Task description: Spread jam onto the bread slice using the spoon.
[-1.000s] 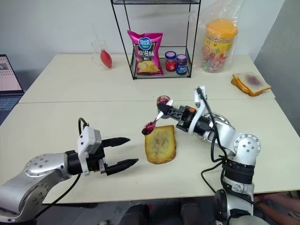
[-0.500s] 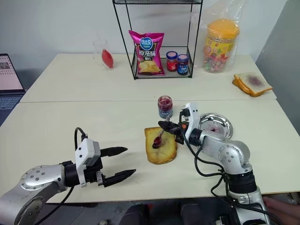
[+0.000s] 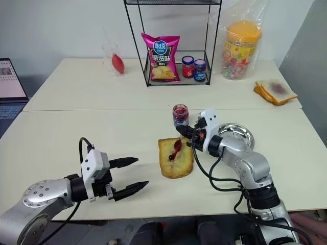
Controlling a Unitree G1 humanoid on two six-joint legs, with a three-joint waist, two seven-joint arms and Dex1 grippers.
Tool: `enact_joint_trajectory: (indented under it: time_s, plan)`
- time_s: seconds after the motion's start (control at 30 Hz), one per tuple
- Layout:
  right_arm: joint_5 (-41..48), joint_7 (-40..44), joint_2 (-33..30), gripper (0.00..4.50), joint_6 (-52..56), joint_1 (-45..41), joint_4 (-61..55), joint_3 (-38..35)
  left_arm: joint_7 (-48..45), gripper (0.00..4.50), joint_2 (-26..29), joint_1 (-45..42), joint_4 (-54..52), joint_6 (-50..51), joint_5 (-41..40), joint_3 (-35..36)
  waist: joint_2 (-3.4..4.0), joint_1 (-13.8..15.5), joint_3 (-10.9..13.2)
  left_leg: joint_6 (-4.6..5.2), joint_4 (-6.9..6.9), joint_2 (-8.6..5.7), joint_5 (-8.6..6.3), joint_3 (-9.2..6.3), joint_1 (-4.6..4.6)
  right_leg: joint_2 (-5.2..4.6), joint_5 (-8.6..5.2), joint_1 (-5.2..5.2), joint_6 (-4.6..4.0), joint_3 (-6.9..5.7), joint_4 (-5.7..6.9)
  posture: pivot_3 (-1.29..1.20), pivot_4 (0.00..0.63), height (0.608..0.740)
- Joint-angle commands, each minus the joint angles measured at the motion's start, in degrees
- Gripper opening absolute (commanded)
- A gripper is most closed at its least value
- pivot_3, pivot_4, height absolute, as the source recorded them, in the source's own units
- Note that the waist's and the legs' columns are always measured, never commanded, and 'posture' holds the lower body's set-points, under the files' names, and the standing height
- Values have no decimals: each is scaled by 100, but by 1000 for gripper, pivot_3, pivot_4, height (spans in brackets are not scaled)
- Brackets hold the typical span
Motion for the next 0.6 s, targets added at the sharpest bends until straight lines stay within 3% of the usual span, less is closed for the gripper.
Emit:
enact_joint_trajectory:
  time_s: [0.03,0.17,0.43,0.6]
  plan:
    - [-55,38,17,16,-80,-254,-5,-318,-73,4500,32,-158,-2,-130,7,5,0,1,0,0,0,0,0,0,0,0,0,0,0,-1,0,0,150,740]
    - [379,-102,152,16,437,-436,-93,-694,-126,4500,31,-243,84,-148,48,-23,0,3,0,0,0,0,0,0,-1,0,0,-1,0,0,1,0,150,740]
    - [2367,-932,951,16,2374,-409,329,-1890,-136,4500,10,-325,124,-163,72,-85,0,-1,0,0,-2,2,0,-4,-1,2,0,-1,-2,-2,5,0,150,740]
    - [2516,-1259,1233,16,2622,-289,561,-2029,-122,4500,23,-292,86,-153,62,-73,0,-4,0,0,-1,1,0,-1,0,2,0,-1,-2,0,6,0,150,740]
